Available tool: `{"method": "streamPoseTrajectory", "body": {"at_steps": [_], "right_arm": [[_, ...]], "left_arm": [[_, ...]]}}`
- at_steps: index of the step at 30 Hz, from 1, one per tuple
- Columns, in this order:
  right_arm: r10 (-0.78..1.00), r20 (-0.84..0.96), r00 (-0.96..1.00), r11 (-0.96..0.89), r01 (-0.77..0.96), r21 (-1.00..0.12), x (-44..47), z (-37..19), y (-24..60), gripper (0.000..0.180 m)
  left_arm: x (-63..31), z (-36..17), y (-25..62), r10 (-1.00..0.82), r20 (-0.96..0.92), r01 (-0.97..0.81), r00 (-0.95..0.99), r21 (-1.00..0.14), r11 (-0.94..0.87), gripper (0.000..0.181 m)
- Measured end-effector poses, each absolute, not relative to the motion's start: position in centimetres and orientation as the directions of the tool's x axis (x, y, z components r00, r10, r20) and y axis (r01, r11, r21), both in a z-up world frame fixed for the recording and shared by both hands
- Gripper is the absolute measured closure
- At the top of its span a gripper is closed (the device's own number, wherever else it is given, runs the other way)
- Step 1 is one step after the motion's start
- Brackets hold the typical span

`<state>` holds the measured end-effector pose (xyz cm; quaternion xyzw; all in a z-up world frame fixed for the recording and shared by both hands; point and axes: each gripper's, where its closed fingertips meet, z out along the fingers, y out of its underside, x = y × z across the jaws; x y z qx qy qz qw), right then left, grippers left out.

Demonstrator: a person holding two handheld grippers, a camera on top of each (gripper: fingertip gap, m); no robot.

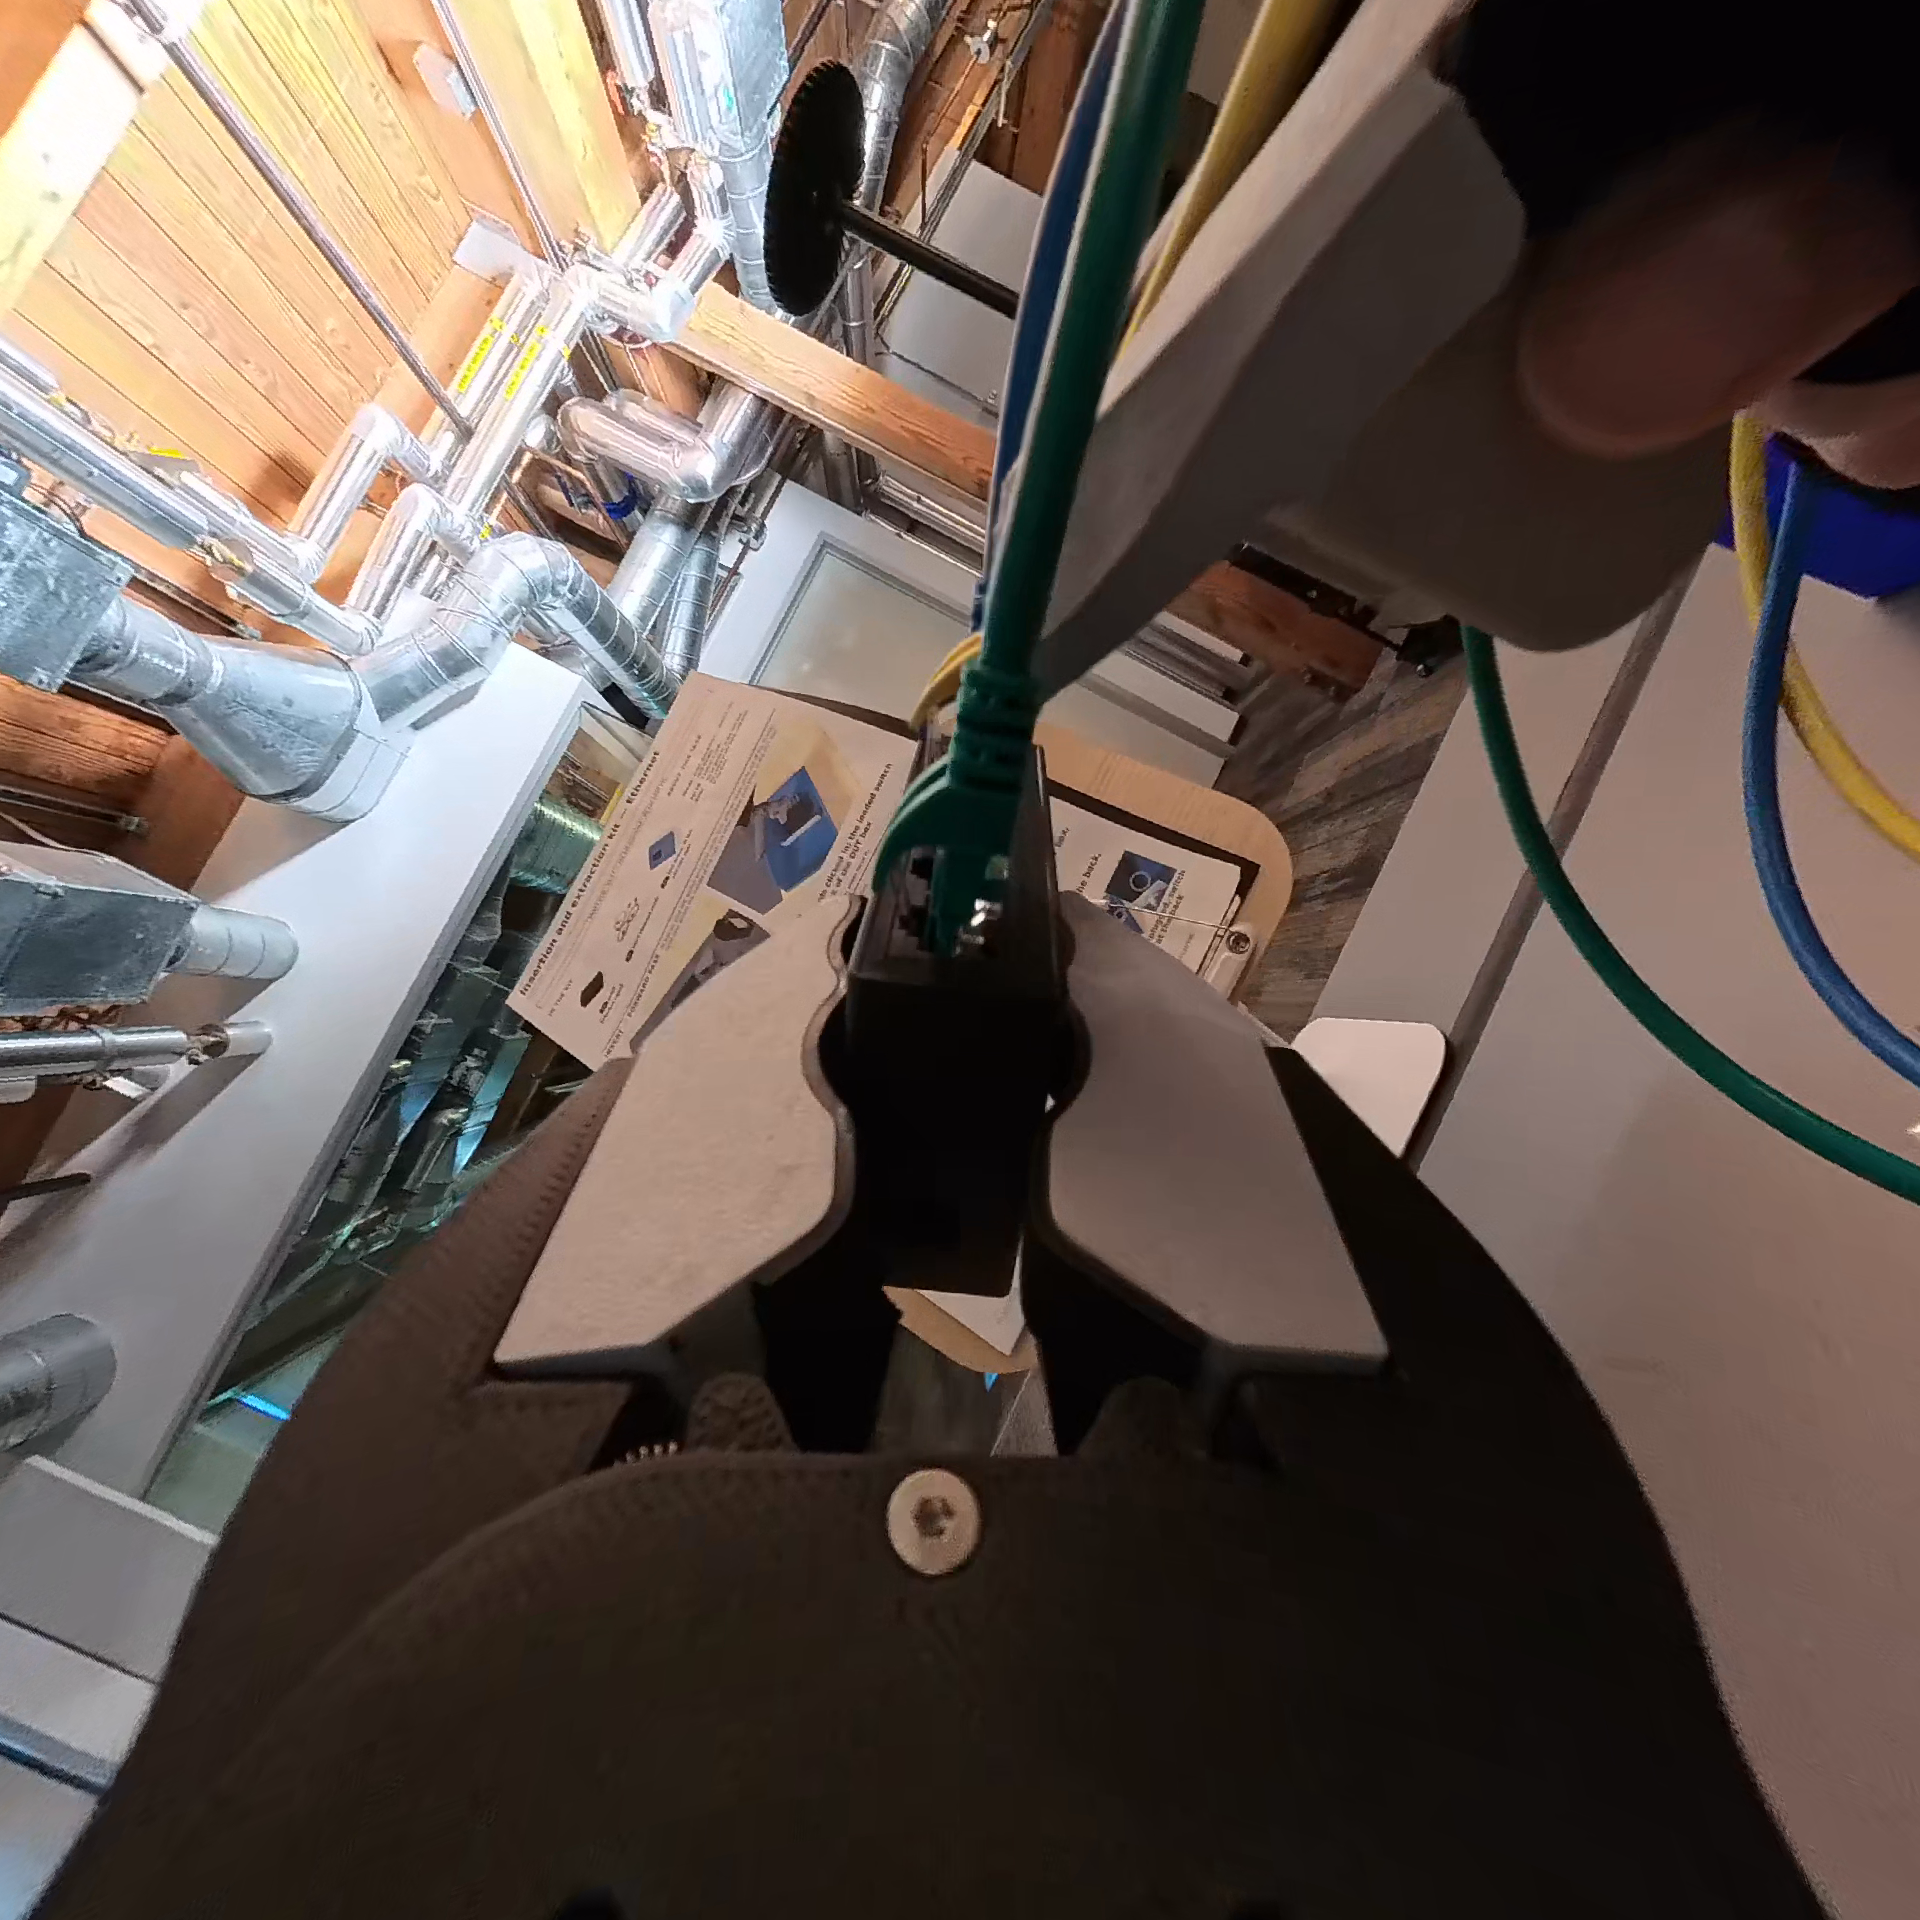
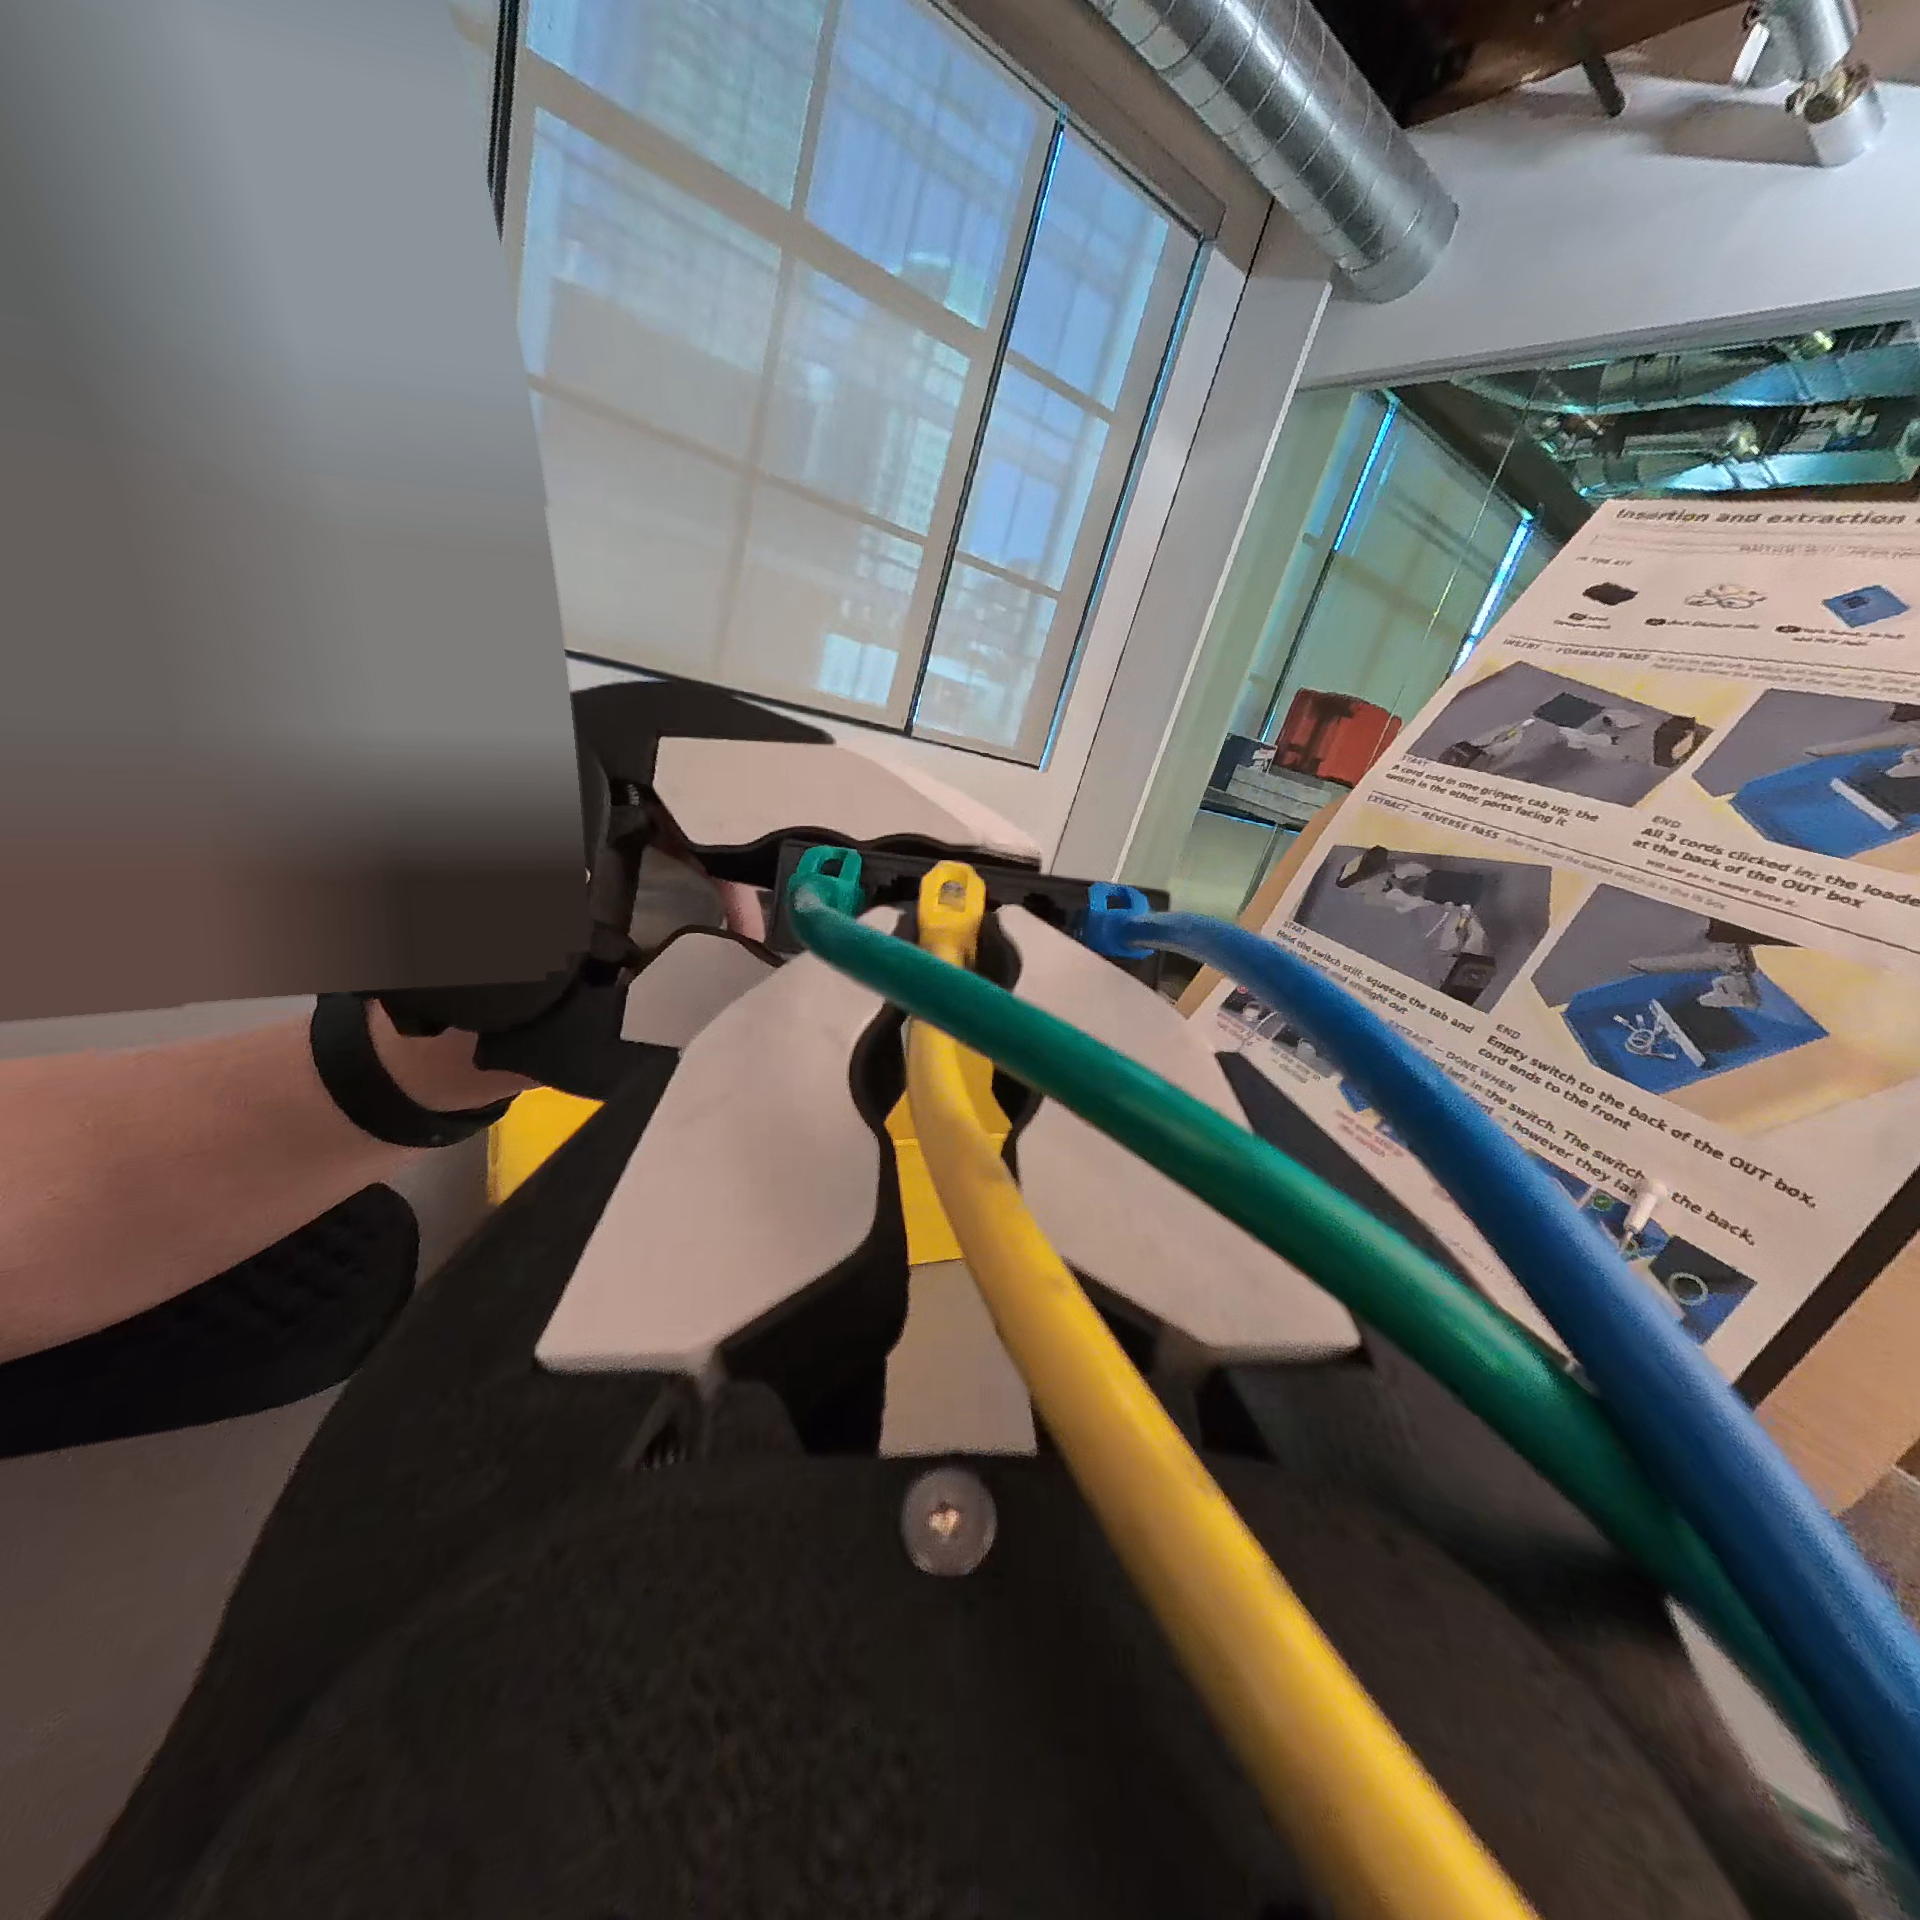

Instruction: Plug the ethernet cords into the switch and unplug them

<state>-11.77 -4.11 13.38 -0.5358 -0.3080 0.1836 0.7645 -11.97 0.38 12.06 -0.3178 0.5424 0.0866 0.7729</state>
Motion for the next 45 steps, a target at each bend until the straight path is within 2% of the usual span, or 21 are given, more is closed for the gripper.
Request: {"method": "streamPoseTrajectory", "body": {"at_steps": [9,12,20,25,36,45], "right_arm": [[0.623,0.22,0.75,0.282,0.046,-0.958,-11.3,13.0,-3.6,0.168],[0.639,0.188,0.745,0.233,0.046,-0.971,-11.1,12.5,-3.3,0.167],[0.684,0.077,0.726,0.049,0.059,-0.997,-10.3,10.3,-2.4,0.167],[0.721,0.012,0.692,0.0,0.018,-1.0,-10.1,10.2,-2.9,0.167],[0.751,-0.011,0.66,-0.048,0.037,-0.998,-9.8,10.3,-4.2,0.167],[0.788,-0.073,0.611,-0.084,-0.011,-0.996,-9.6,10.5,-4.8,0.167]], "left_arm": [[-11.7,11.6,0.4,-0.218,-0.9,-0.492,0.378,-0.395,0.776,0.152],[-11.6,11.0,0.6,-0.2,-0.921,-0.518,0.333,-0.356,0.778,0.152],[-10.7,8.5,0.9,-0.267,-0.939,-0.557,0.219,-0.345,0.755,0.153],[-10.5,8.7,0.2,-0.243,-0.945,-0.565,0.218,-0.325,0.758,0.153],[-9.5,9.0,-1.8,-0.282,-0.933,-0.509,0.225,-0.359,0.783,0.154],[-8.8,9.3,-3.3,-0.346,-0.907,-0.417,0.241,-0.419,0.806,0.155]]}}
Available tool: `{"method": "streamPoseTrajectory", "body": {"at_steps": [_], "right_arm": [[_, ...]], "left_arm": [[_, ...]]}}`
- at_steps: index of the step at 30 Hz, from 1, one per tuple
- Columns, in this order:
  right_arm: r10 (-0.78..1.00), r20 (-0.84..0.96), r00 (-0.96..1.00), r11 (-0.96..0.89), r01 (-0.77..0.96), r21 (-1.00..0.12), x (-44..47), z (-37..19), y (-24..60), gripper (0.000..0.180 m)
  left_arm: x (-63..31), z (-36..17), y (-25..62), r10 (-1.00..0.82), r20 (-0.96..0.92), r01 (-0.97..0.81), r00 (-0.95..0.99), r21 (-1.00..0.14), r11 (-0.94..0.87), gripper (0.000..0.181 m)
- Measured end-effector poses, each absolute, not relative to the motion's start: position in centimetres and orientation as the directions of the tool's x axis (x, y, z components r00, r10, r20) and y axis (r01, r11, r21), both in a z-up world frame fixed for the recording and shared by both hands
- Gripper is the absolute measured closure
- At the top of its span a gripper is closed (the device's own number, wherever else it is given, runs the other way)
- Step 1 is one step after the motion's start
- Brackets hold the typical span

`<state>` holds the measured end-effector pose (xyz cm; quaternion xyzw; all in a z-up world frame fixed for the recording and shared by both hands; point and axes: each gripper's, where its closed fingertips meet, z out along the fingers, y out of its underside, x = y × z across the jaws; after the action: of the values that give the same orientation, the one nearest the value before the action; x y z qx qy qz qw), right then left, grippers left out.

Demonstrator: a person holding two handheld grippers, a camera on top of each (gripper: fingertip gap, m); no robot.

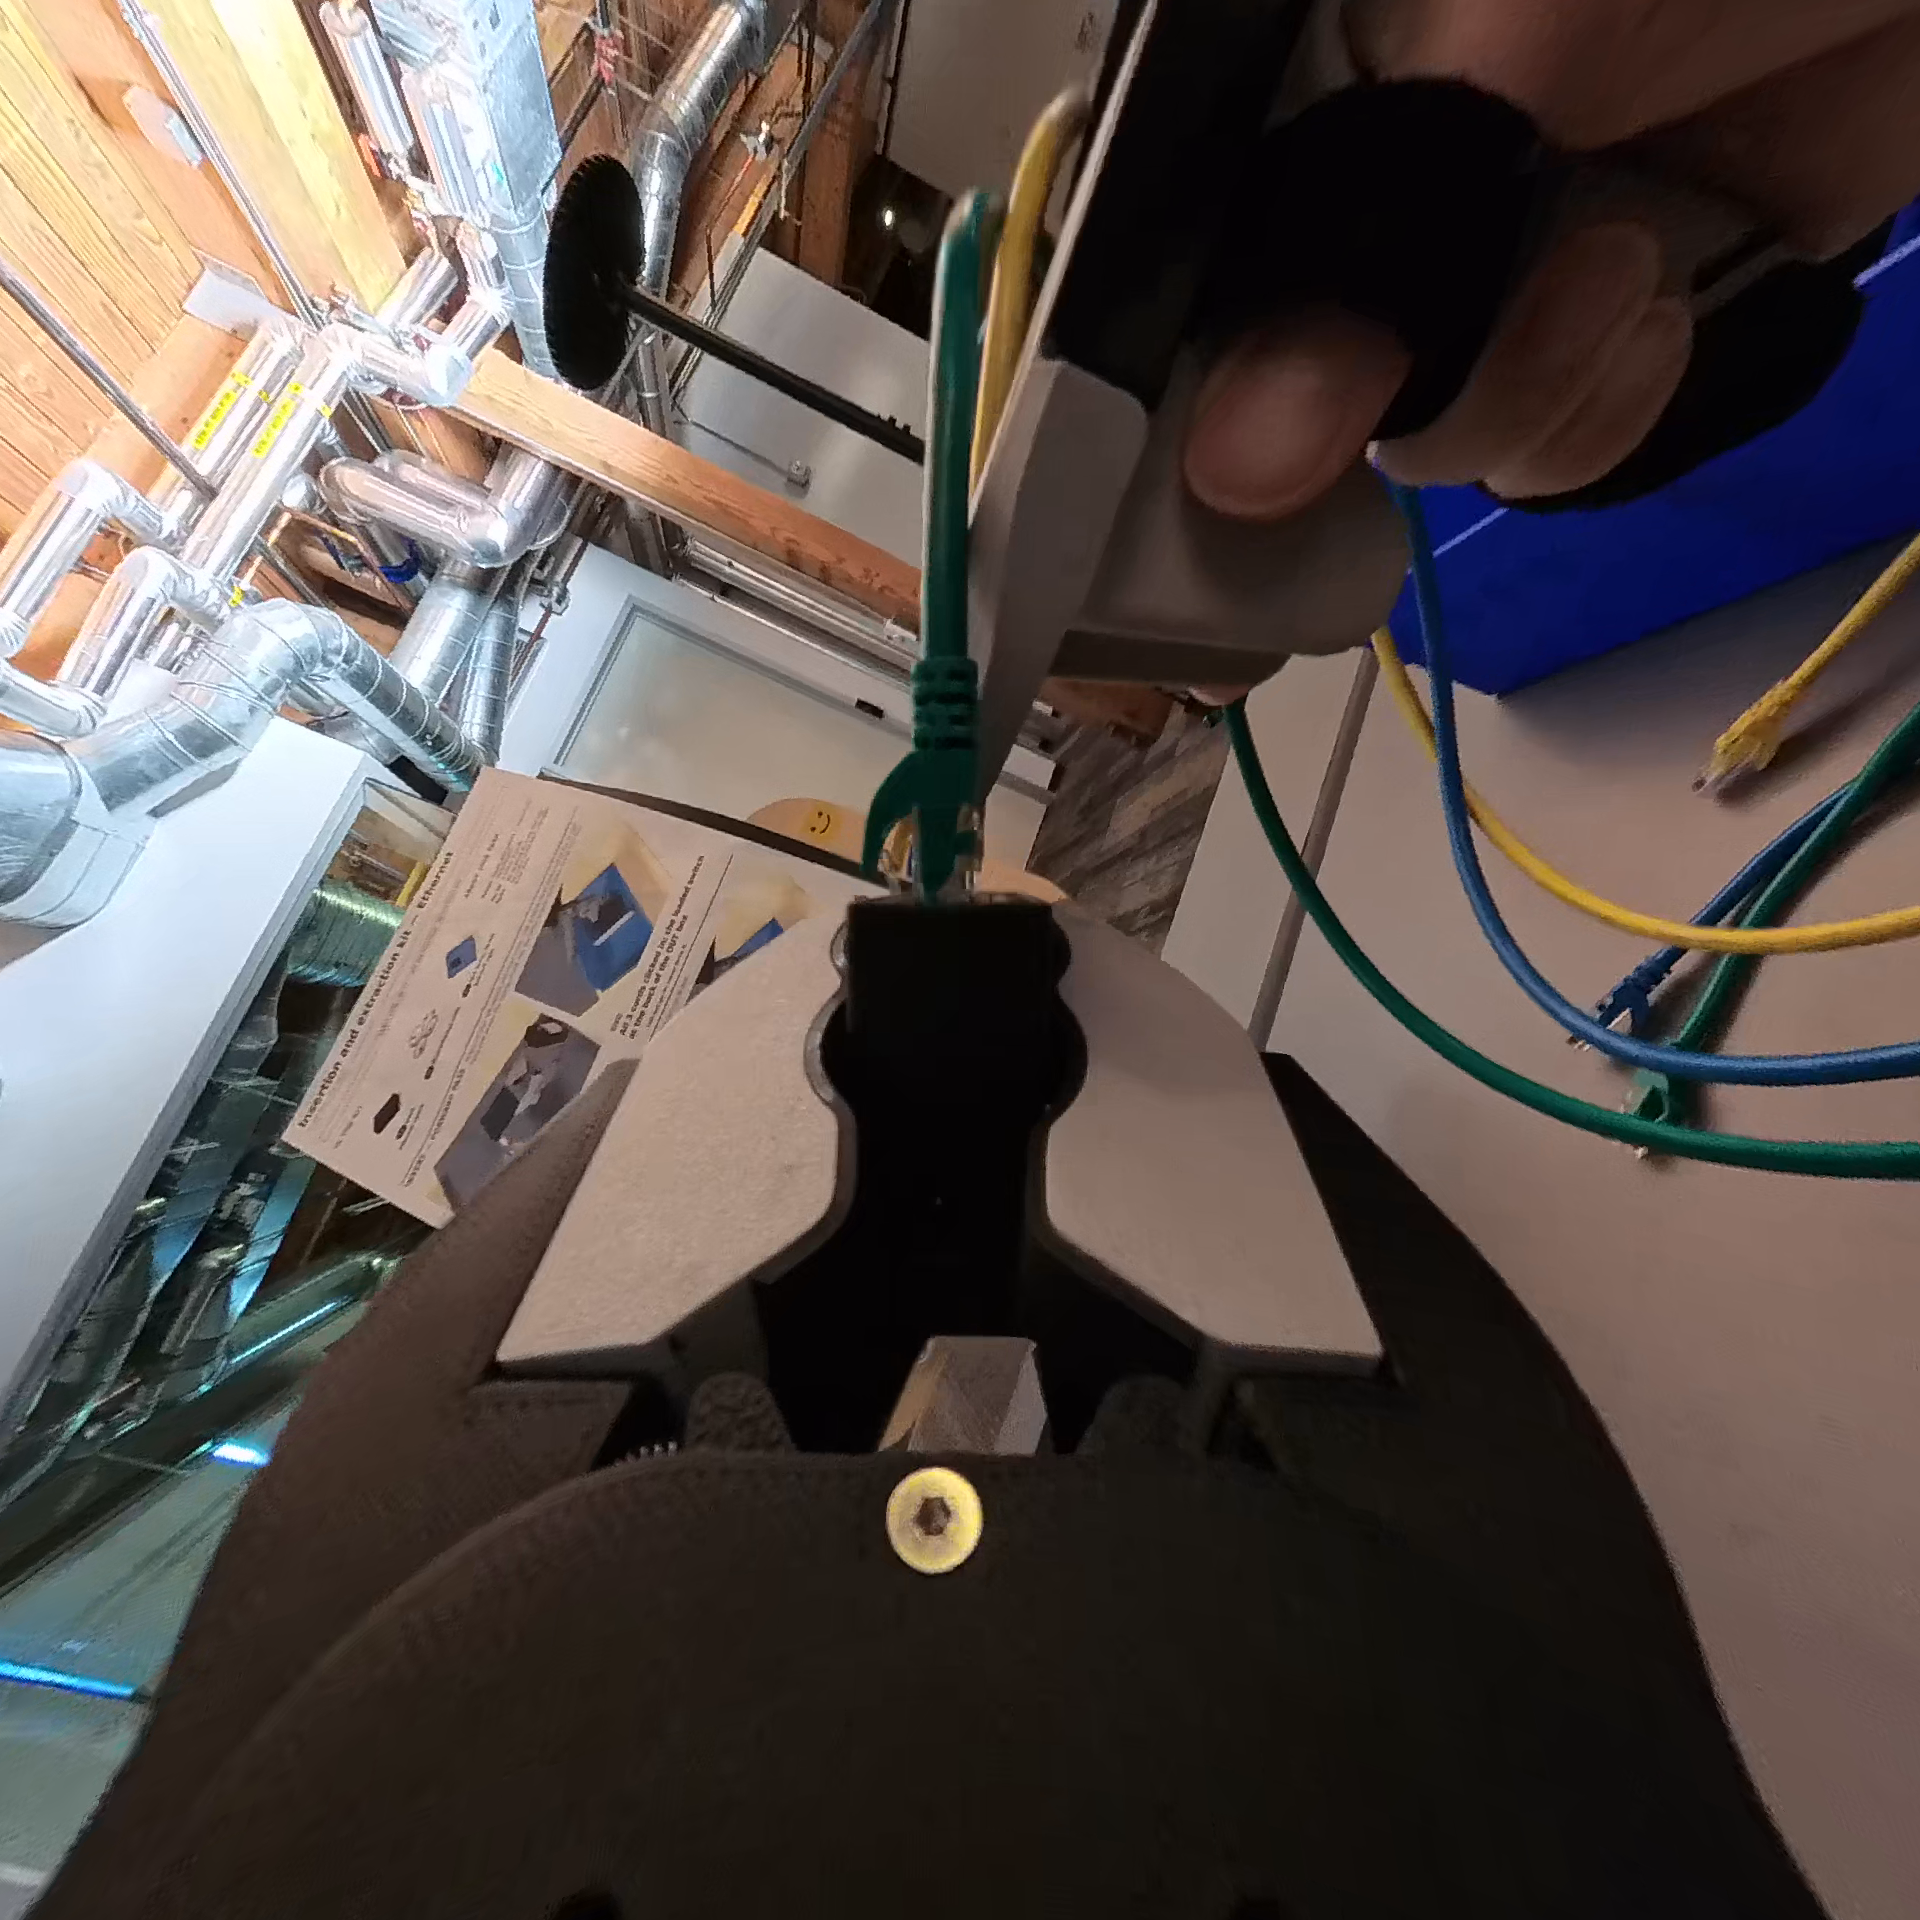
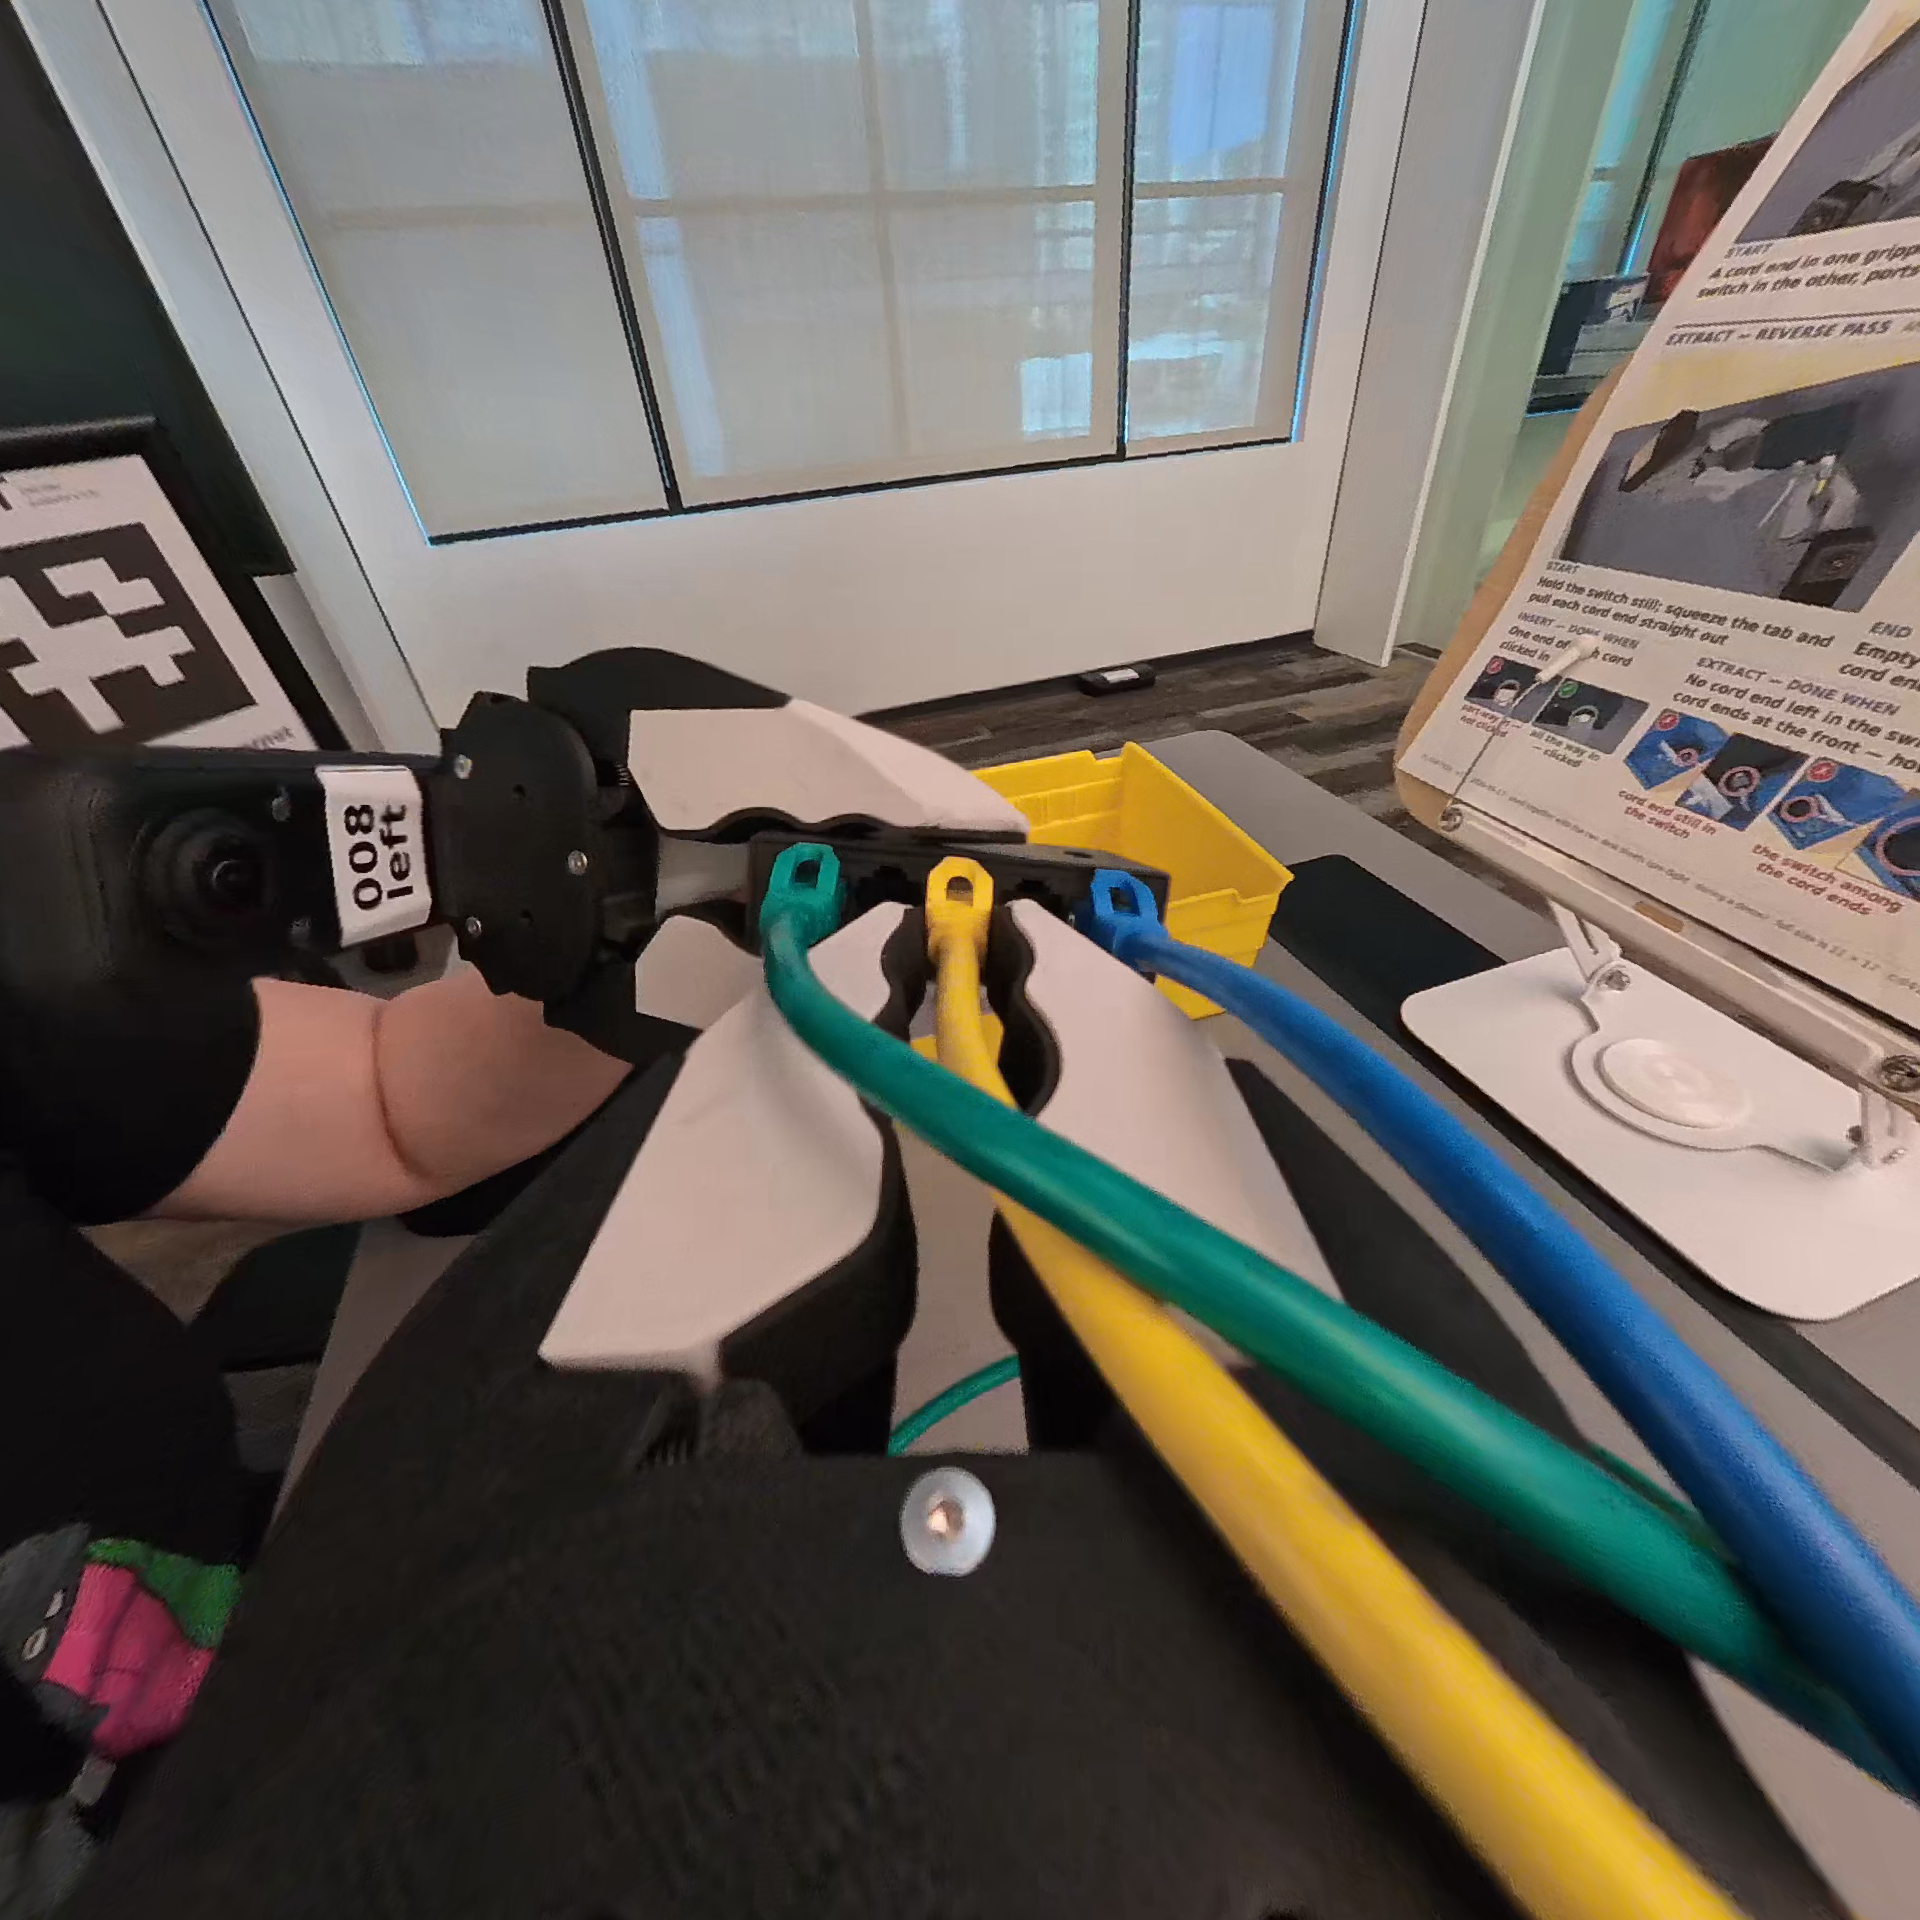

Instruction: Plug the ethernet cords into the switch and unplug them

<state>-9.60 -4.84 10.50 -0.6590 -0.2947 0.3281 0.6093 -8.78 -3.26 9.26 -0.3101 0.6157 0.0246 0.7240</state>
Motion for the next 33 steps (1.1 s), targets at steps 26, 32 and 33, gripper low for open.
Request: {"method": "streamPoseTrajectory", "body": {"at_steps": [26,32,33], "right_arm": [[0.46,0.494,0.738,0.461,0.277,-0.843,-13.5,15.4,-7.5,0.167],[0.551,0.412,0.725,0.377,0.224,-0.899,-13.1,14.9,-7.4,0.167],[0.545,0.414,0.729,0.38,0.226,-0.897,-13.1,14.9,-7.3,0.167]], "left_arm": [[-11.6,15.0,-2.9,-0.021,-0.88,-0.478,0.475,-0.278,0.833,0.138],[-10.9,14.3,-3.6,-0.1,-0.887,-0.433,0.451,-0.315,0.844,0.14],[-10.8,14.3,-3.4,-0.119,-0.884,-0.434,0.452,-0.334,0.837,0.14]]}}
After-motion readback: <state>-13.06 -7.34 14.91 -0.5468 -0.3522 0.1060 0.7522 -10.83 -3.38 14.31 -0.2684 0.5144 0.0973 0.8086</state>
